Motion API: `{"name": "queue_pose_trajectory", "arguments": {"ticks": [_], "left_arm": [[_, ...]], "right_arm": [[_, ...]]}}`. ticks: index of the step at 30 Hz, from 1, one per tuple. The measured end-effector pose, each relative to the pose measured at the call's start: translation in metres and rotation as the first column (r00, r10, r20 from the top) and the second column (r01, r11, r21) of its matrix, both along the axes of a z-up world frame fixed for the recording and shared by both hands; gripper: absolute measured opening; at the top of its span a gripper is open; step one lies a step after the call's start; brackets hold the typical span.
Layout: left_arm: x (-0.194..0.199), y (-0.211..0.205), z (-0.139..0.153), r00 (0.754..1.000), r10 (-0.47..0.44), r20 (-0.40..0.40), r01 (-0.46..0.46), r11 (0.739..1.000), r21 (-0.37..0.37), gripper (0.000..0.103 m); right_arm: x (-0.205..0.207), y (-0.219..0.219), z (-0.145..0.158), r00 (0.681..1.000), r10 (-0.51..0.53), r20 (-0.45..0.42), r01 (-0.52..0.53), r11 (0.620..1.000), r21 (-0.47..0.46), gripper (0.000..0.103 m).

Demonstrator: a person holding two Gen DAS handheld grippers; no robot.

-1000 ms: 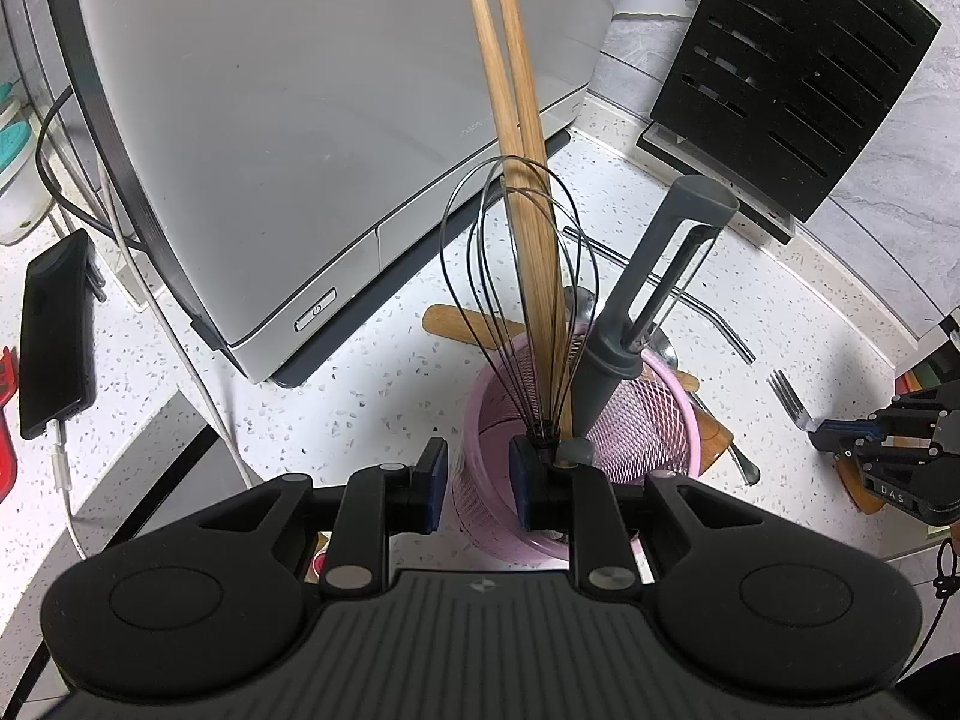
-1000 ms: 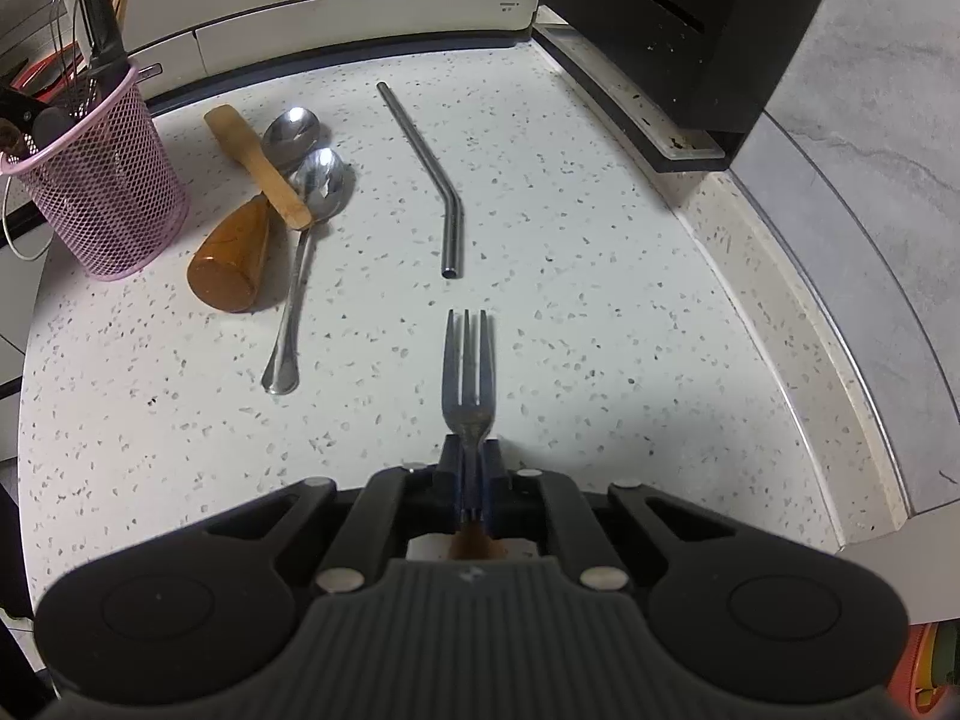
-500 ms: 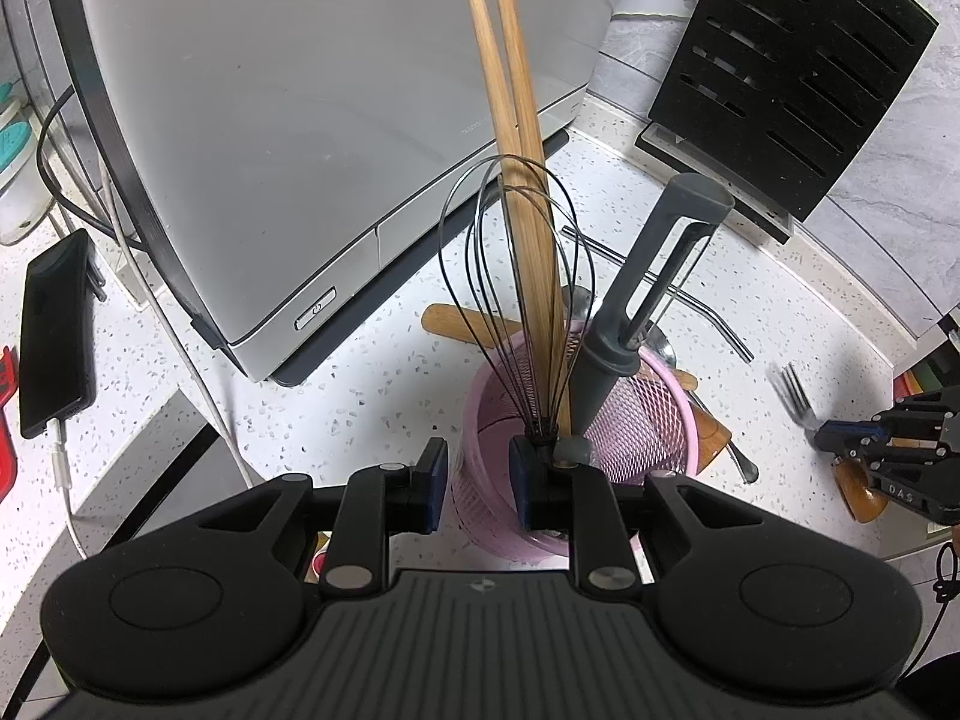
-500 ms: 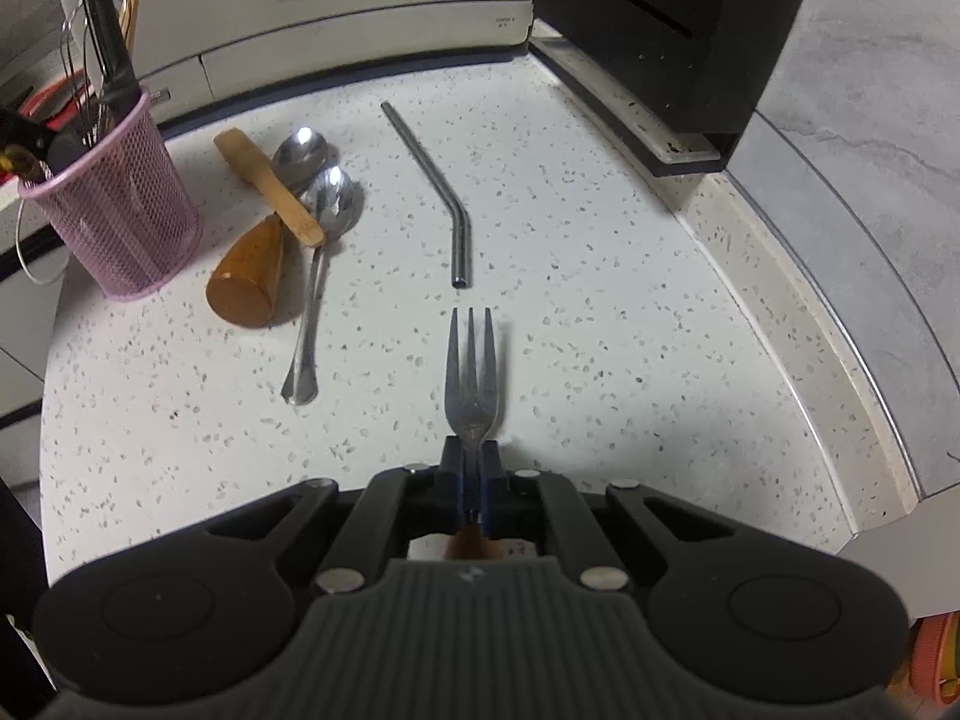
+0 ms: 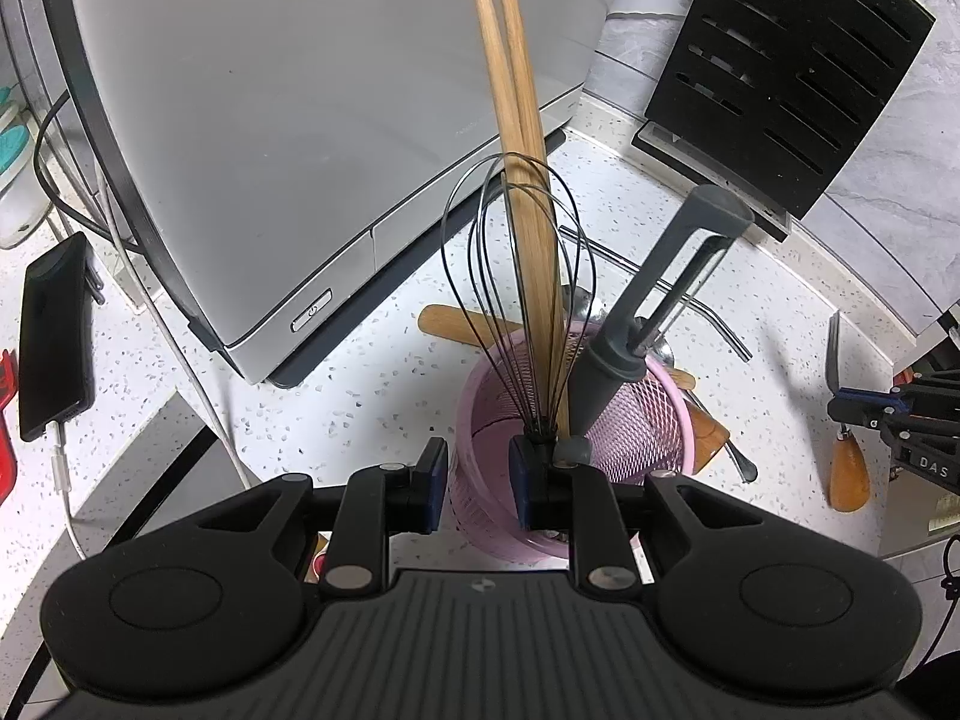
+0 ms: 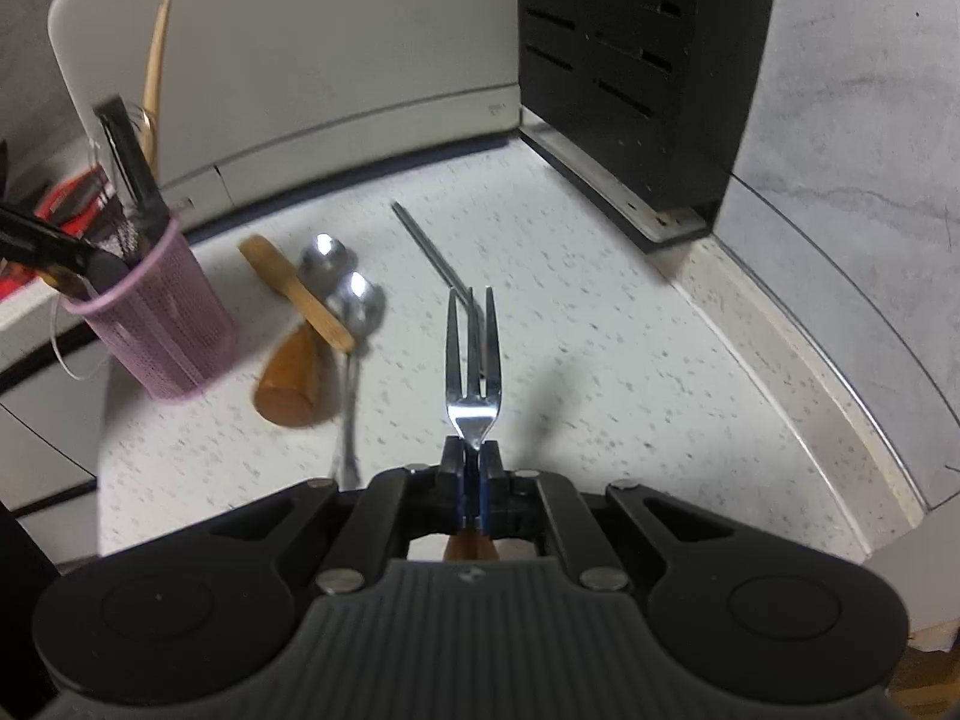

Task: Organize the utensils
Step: 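Lift the wooden-handled fork with the right gripper off the counter, then carry the fork with the right gripper over the pink cup and lower it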

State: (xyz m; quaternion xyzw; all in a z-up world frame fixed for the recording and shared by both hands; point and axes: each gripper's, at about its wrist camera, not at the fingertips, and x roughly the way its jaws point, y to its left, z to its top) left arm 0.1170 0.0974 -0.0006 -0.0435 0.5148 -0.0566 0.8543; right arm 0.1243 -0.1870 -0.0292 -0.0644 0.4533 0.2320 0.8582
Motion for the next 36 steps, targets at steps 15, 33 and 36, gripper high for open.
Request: {"name": "queue_pose_trajectory", "arguments": {"ticks": [15, 33, 36], "left_arm": [[0.0, -0.004, -0.001, 1.0, -0.007, 0.001, 0.007, 1.0, 0.01, 0.026], [0.002, -0.002, -0.002, 1.0, 0.004, -0.005, -0.004, 1.0, -0.002, 0.026], [0.002, 0.001, -0.003, 1.0, 0.01, -0.007, -0.01, 1.0, -0.007, 0.026]], "right_arm": [[-0.005, 0.019, 0.022, 0.998, 0.024, 0.057, -0.028, 0.997, 0.07, 0.0], [-0.024, 0.043, 0.091, 0.975, 0.088, 0.206, -0.126, 0.976, 0.178, 0.0], [-0.029, 0.051, 0.1, 0.968, 0.123, 0.221, -0.166, 0.967, 0.191, 0.0]]}}
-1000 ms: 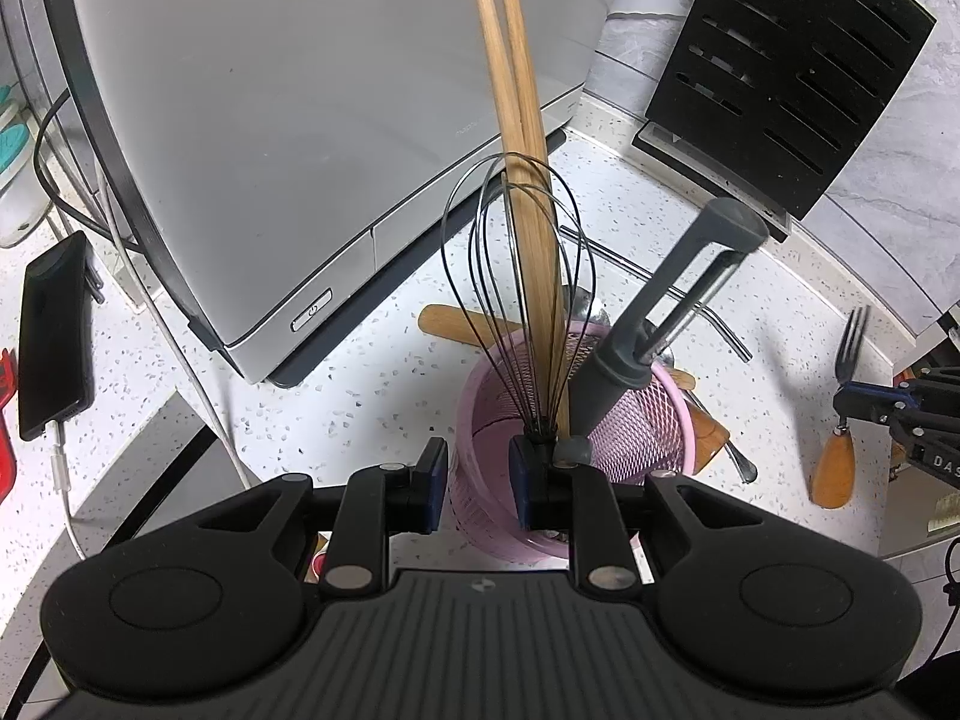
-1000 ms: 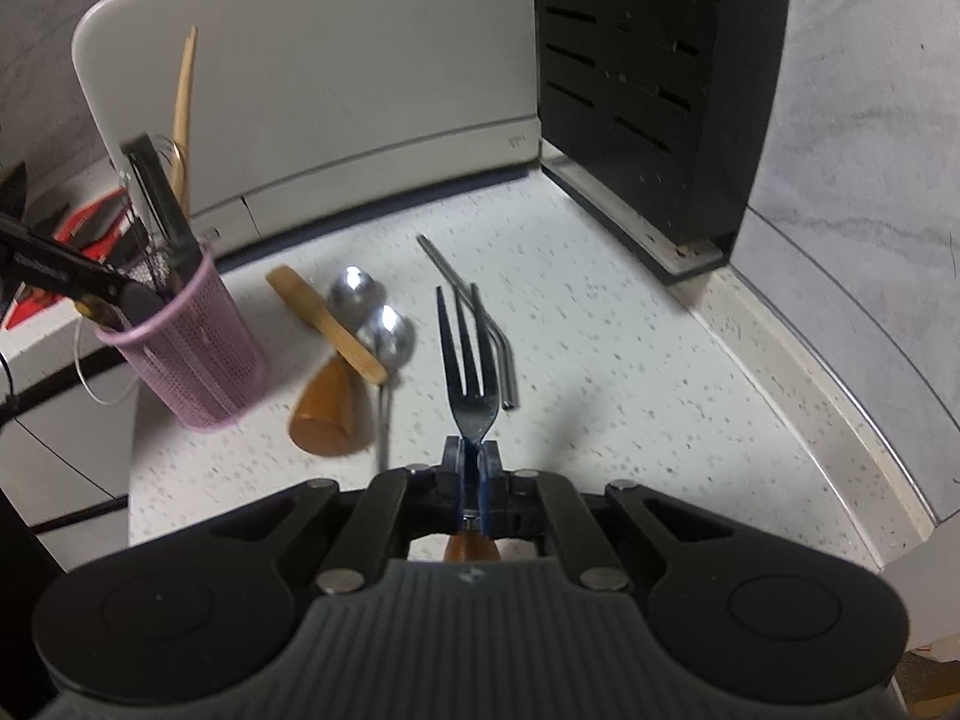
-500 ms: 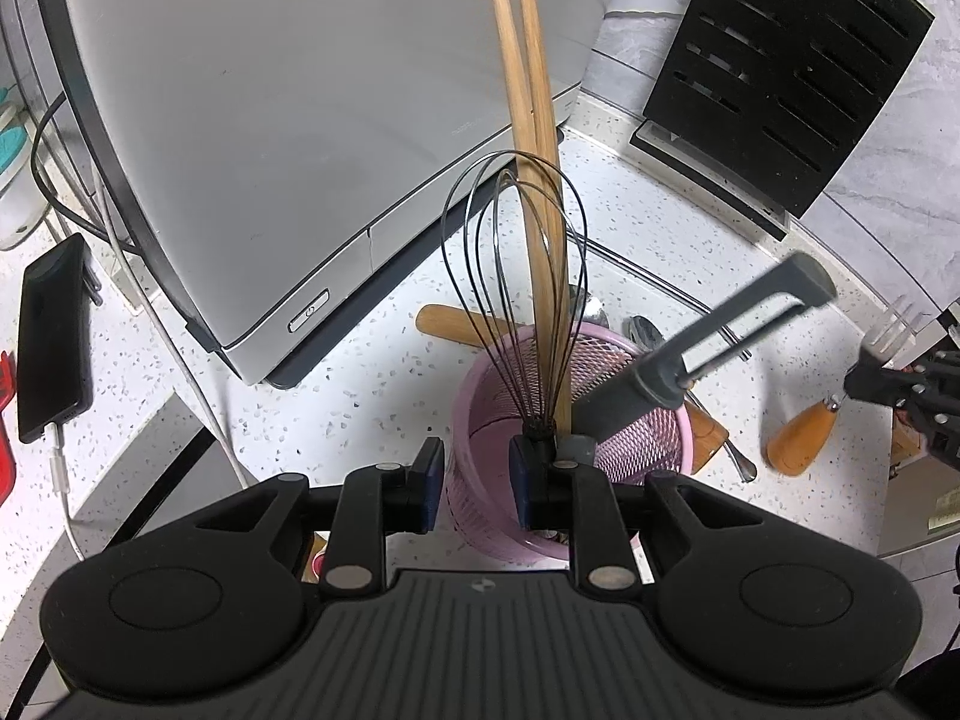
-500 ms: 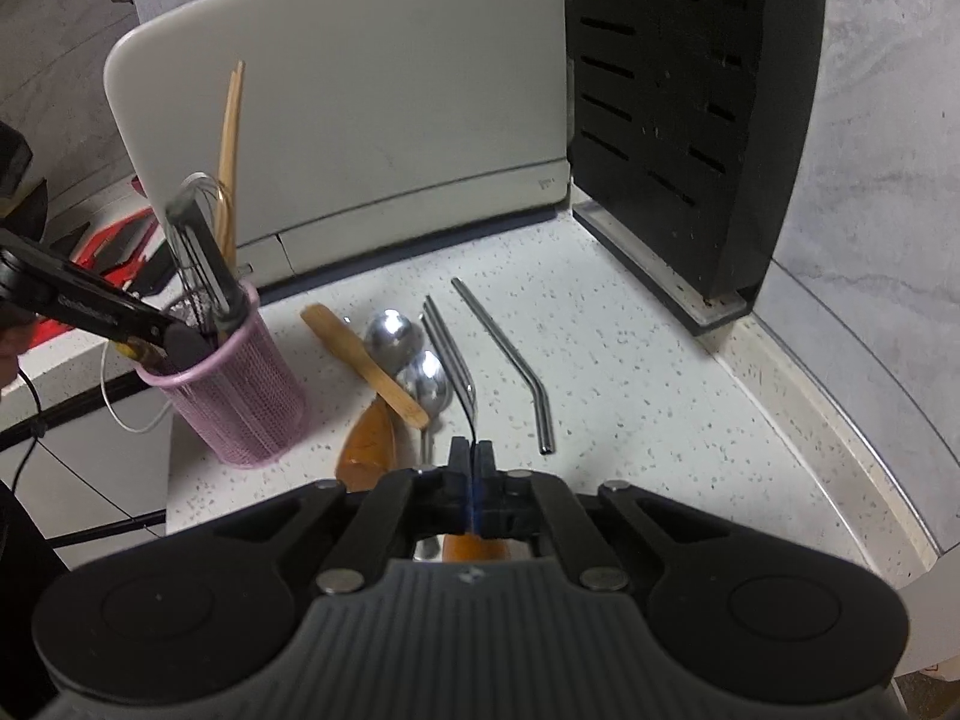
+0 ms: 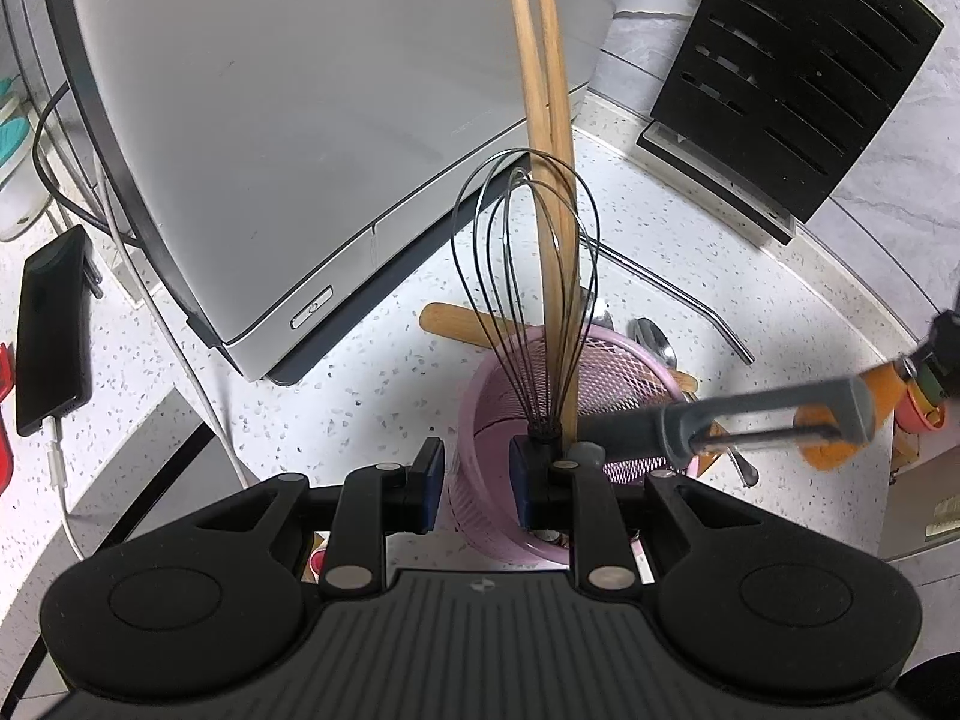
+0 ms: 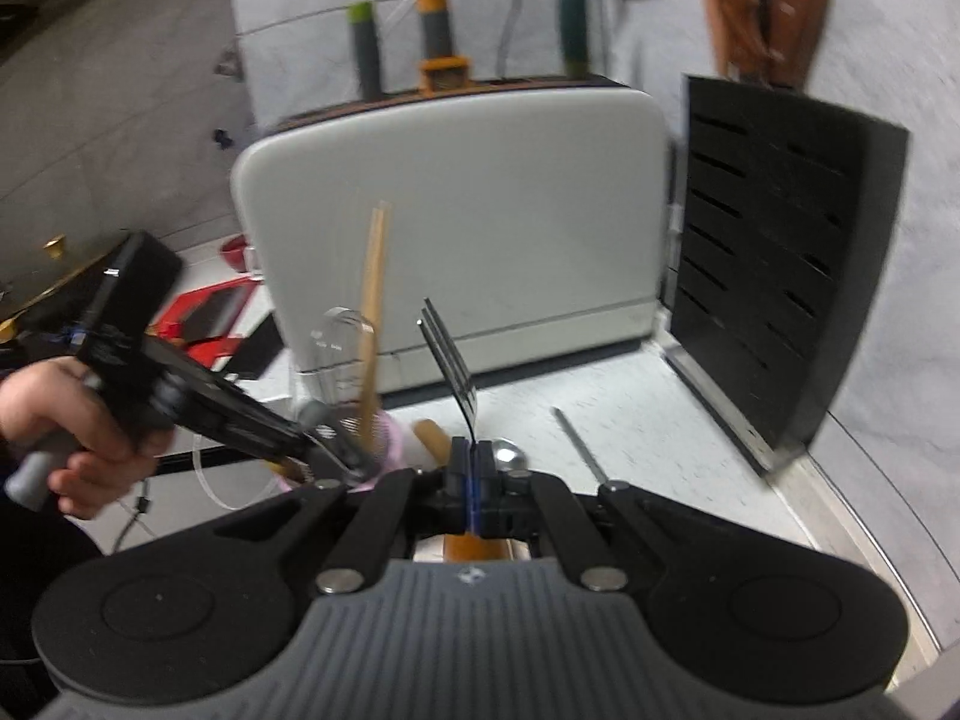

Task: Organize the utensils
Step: 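Carry the fork with the right gripper over the pink cup and lower it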

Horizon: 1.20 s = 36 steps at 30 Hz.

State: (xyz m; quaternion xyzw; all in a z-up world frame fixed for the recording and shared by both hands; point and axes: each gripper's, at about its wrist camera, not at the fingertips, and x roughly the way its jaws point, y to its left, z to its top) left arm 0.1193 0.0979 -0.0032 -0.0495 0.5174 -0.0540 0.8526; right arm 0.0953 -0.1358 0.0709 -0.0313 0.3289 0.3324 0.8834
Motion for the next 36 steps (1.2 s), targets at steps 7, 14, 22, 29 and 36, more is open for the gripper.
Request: {"name": "queue_pose_trajectory", "arguments": {"ticks": [7, 14, 22, 29, 36], "left_arm": [[0.0, 0.0, 0.001, 1.0, 0.003, 0.0, -0.003, 1.0, 0.002, 0.026], [0.0, -0.001, 0.001, 1.0, 0.0, 0.001, 0.0, 1.0, 0.002, 0.026], [-0.001, -0.004, 0.002, 1.0, -0.007, 0.003, 0.007, 1.0, 0.009, 0.026], [-0.001, -0.005, 0.002, 1.0, -0.005, 0.004, 0.005, 1.0, 0.013, 0.025], [-0.002, -0.002, 0.001, 1.0, -0.003, 0.004, 0.003, 1.0, 0.004, 0.025]], "right_arm": [[-0.017, 0.026, 0.013, 0.993, 0.118, 0.009, -0.118, 0.992, 0.034, 0.0], [-0.022, 0.051, 0.013, 0.982, 0.186, -0.001, -0.186, 0.982, 0.043, 0.0], [-0.006, 0.068, 0.016, 0.991, 0.128, 0.05, -0.128, 0.992, 0.007, 0.0], [0.012, 0.083, 0.008, 0.99, 0.122, 0.067, -0.124, 0.992, 0.032, 0.0], [0.018, 0.099, -0.005, 0.987, 0.125, 0.096, -0.126, 0.992, -0.001, 0.0]]}}
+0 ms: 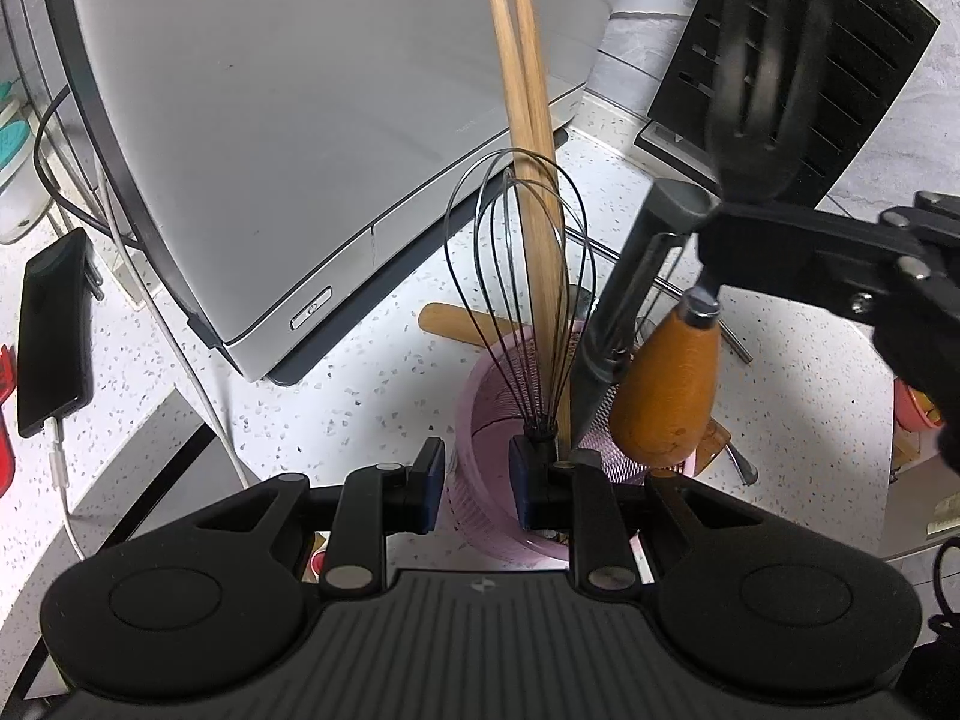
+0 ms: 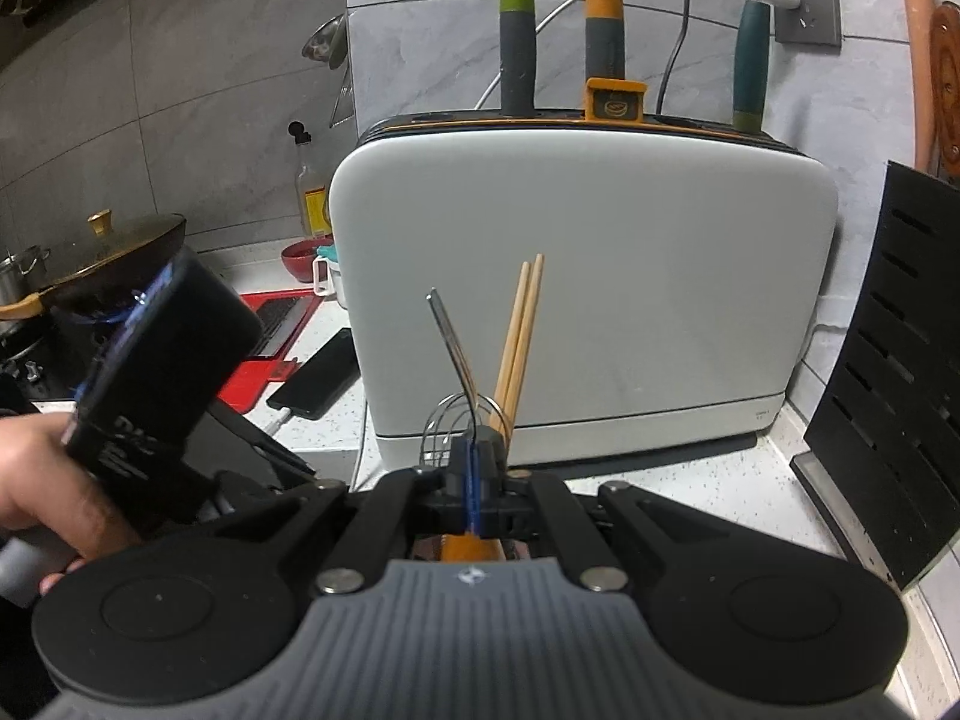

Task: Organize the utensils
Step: 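Carry the fork with the right gripper over the pink cup and lower it, then lower the fork handle-first into the pink cup and open the right gripper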

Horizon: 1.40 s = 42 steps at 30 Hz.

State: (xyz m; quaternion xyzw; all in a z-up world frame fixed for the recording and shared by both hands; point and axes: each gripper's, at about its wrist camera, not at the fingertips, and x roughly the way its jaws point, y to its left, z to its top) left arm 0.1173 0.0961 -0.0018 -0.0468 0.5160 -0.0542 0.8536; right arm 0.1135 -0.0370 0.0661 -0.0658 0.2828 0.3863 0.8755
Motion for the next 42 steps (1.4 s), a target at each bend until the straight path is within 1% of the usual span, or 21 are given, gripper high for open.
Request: {"name": "queue_pose_trajectory", "arguments": {"ticks": [3, 6, 9, 12, 15, 17, 20, 21, 23, 25, 27, 28, 32, 34, 37, 42], "left_arm": [[-0.001, 0.001, 0.0, 1.0, 0.0, 0.0, 0.0, 1.0, -0.004, 0.025], [-0.002, 0.003, 0.001, 1.0, 0.003, 0.003, -0.003, 1.0, -0.004, 0.025], [-0.003, 0.006, 0.002, 1.0, 0.007, 0.006, -0.007, 1.0, -0.019, 0.026], [-0.004, 0.007, 0.005, 1.0, 0.018, 0.017, -0.018, 1.0, -0.016, 0.026], [-0.006, 0.009, 0.009, 0.999, 0.026, 0.031, -0.025, 0.999, -0.029, 0.025], [-0.006, 0.009, 0.009, 0.999, 0.018, 0.03, -0.017, 0.999, -0.036, 0.025], [-0.006, 0.007, 0.01, 0.999, 0.014, 0.03, -0.013, 0.999, -0.035, 0.025], [-0.006, 0.008, 0.01, 0.999, 0.015, 0.032, -0.014, 0.999, -0.038, 0.025], [-0.005, 0.009, 0.01, 0.999, 0.018, 0.034, -0.016, 0.999, -0.043, 0.025], [-0.005, 0.009, 0.009, 0.999, 0.016, 0.031, -0.015, 0.999, -0.041, 0.025], [-0.005, 0.008, 0.008, 1.0, 0.012, 0.026, -0.011, 0.999, -0.036, 0.025], [-0.005, 0.008, 0.008, 1.0, 0.01, 0.025, -0.009, 0.999, -0.035, 0.026], [-0.005, 0.007, 0.008, 1.0, 0.009, 0.028, -0.008, 0.999, -0.039, 0.026], [-0.005, 0.008, 0.007, 1.0, 0.012, 0.027, -0.011, 0.999, -0.042, 0.026], [-0.005, 0.008, 0.007, 1.0, 0.013, 0.026, -0.012, 0.999, -0.044, 0.026], [-0.005, 0.007, 0.007, 1.0, 0.013, 0.025, -0.012, 0.999, -0.039, 0.026]], "right_arm": [[0.001, 0.001, -0.004, 1.0, 0.011, -0.005, -0.011, 1.0, 0.004, 0.0], [-0.002, 0.003, -0.011, 1.0, 0.021, -0.007, -0.021, 1.0, -0.014, 0.0], [-0.004, 0.003, -0.019, 1.0, 0.024, -0.017, -0.024, 0.999, -0.048, 0.0], [-0.005, 0.004, -0.028, 0.999, 0.026, -0.024, -0.028, 0.996, -0.082, 0.0], [-0.006, 0.008, -0.038, 0.997, 0.055, -0.056, -0.061, 0.99, -0.123, 0.0], [-0.008, 0.014, -0.048, 0.995, 0.071, -0.066, -0.081, 0.985, -0.156, 0.0], [-0.007, 0.022, -0.066, 0.995, 0.069, -0.074, -0.083, 0.975, -0.205, 0.0], [-0.007, 0.023, -0.068, 0.996, 0.06, -0.065, -0.072, 0.977, -0.202, 0.0], [-0.003, 0.023, -0.067, 0.996, 0.039, -0.081, -0.053, 0.982, -0.182, 0.0], [-0.003, 0.021, -0.064, 0.998, 0.023, -0.054, -0.031, 0.987, -0.155, 0.0], [-0.001, 0.02, -0.062, 0.999, 0.01, -0.049, -0.016, 0.992, -0.123, 0.0], [0.002, 0.019, -0.063, 0.998, 0.005, -0.058, -0.012, 0.993, -0.114, 0.0], [0.007, 0.022, -0.075, 0.995, -0.016, -0.094, 0.004, 0.991, -0.13, 0.0], [0.008, 0.02, -0.077, 0.994, -0.024, -0.103, 0.011, 0.993, -0.116, 0.0], [0.011, 0.011, -0.071, 0.989, -0.03, -0.143, 0.021, 0.998, -0.066, 0.007], [0.009, 0.0, -0.064, 0.987, -0.034, -0.157, 0.029, 0.999, -0.034, 0.014]]}}
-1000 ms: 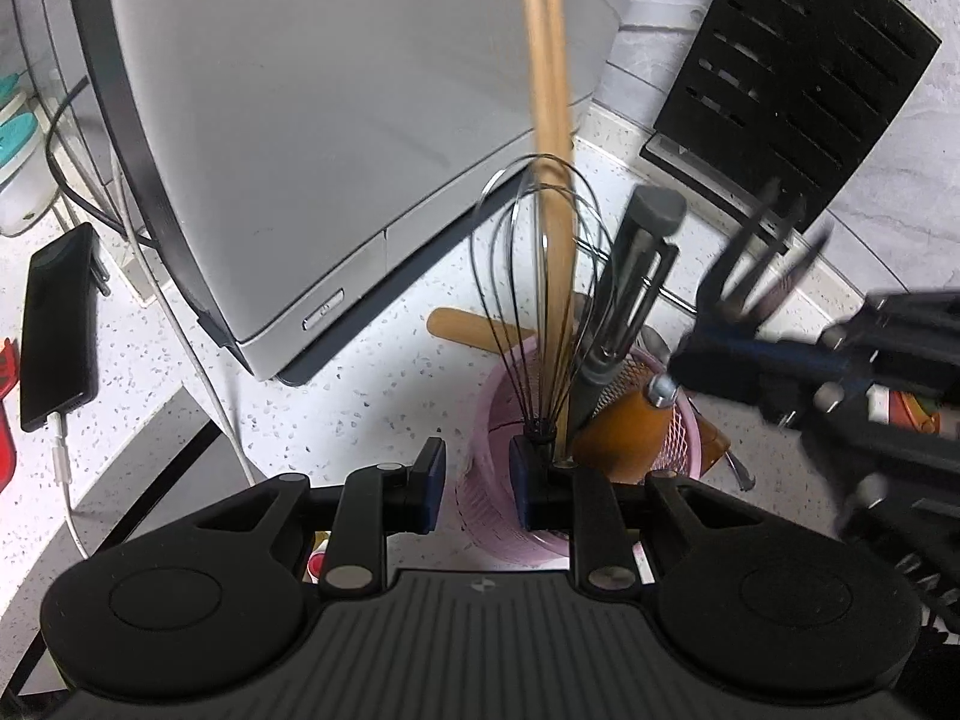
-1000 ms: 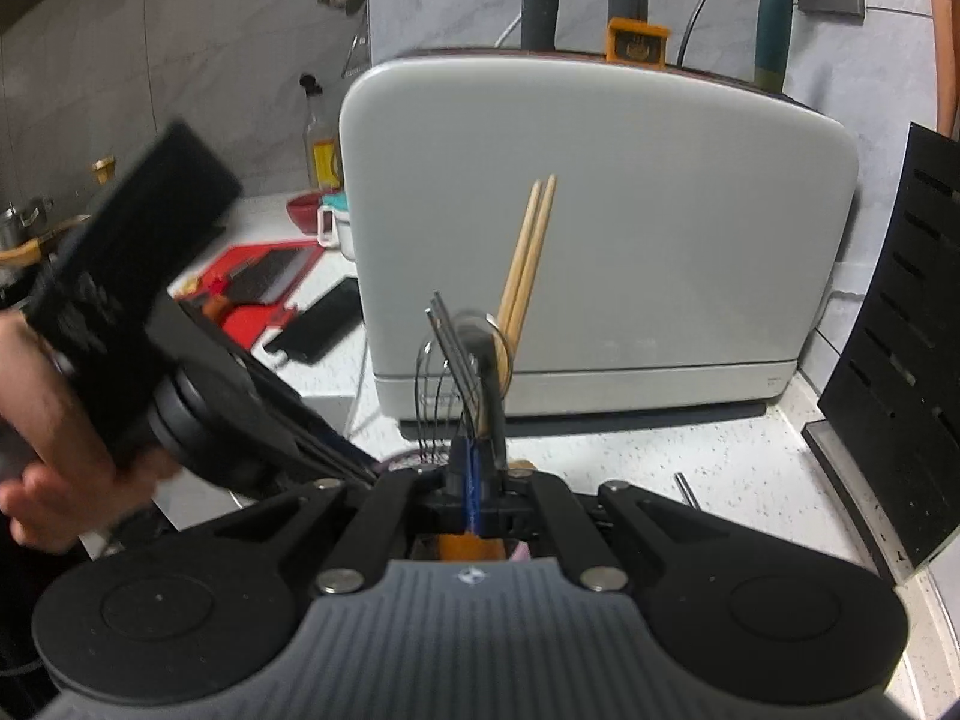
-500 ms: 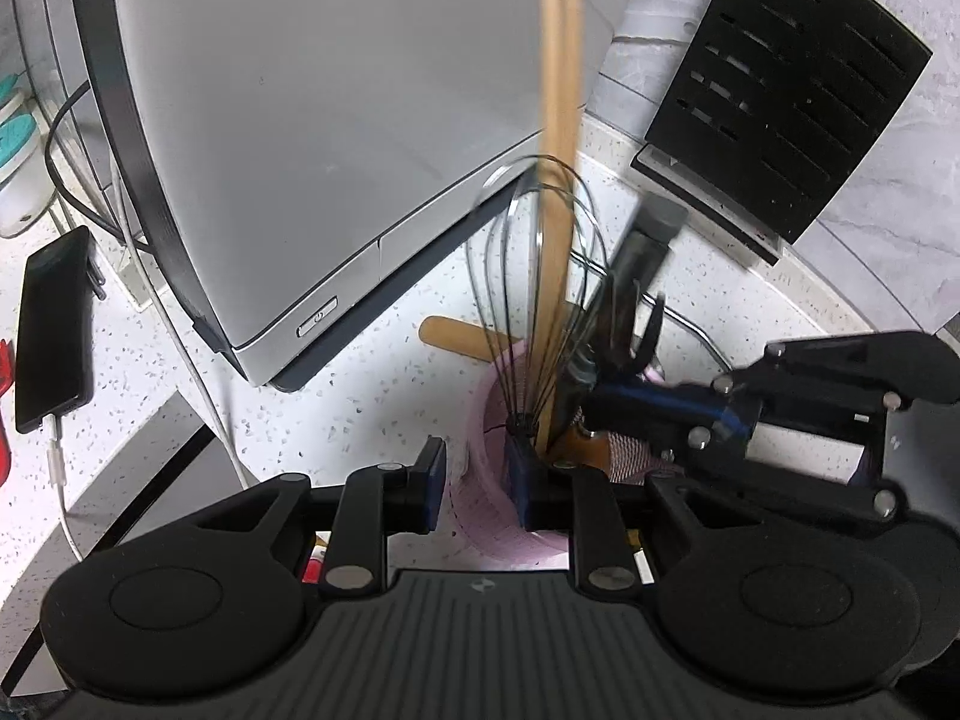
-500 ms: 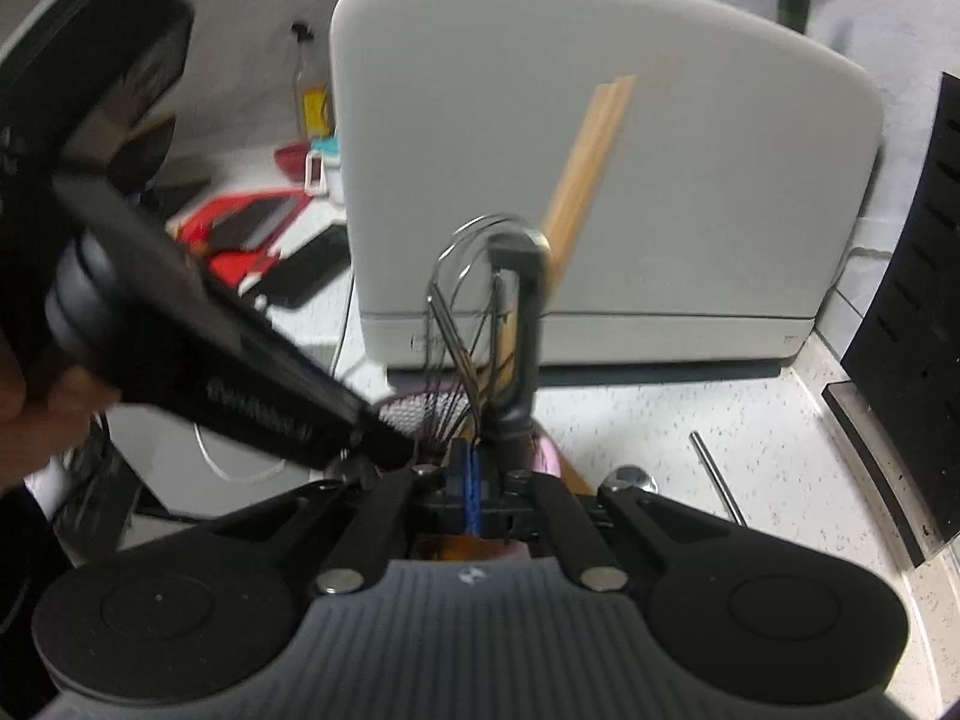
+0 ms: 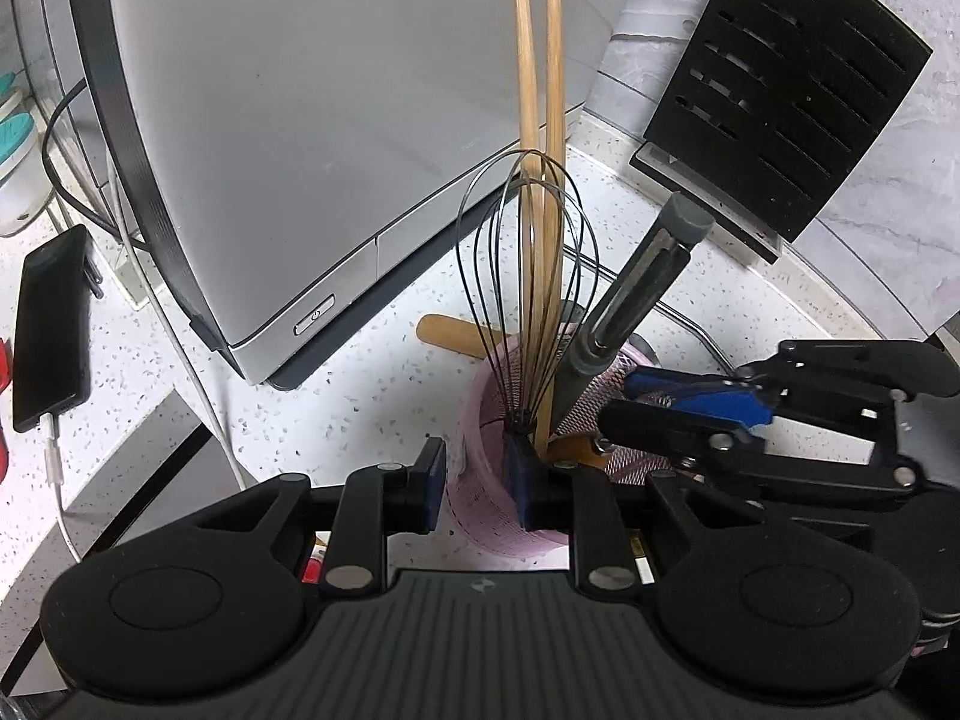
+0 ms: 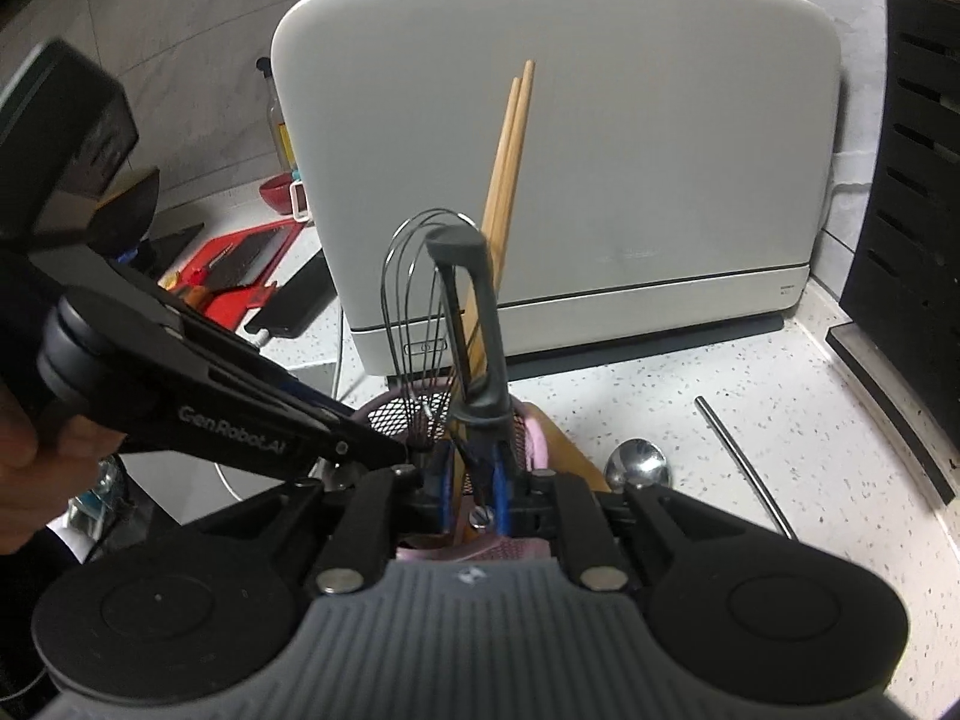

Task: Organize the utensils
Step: 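Lower the fork handle-first into the pink cup and open the right gripper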

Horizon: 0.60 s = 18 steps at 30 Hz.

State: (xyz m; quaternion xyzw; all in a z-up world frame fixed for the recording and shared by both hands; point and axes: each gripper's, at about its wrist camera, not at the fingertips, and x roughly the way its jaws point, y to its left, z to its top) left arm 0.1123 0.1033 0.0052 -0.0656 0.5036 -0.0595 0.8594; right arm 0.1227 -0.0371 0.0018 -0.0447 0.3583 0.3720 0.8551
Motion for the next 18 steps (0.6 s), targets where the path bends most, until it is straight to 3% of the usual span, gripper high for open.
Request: {"name": "queue_pose_trajectory", "arguments": {"ticks": [13, 18], "left_arm": [[0.0, -0.001, -0.001, 1.0, -0.001, -0.001, 0.001, 1.0, 0.006, 0.026], [-0.001, -0.002, -0.002, 1.0, -0.008, -0.001, 0.008, 1.0, 0.007, 0.026]], "right_arm": [[-0.012, -0.022, 0.014, 1.0, 0.013, 0.009, -0.013, 0.999, 0.034, 0.026], [-0.012, -0.044, 0.018, 1.0, 0.005, 0.017, -0.005, 0.999, 0.032, 0.038]]}}
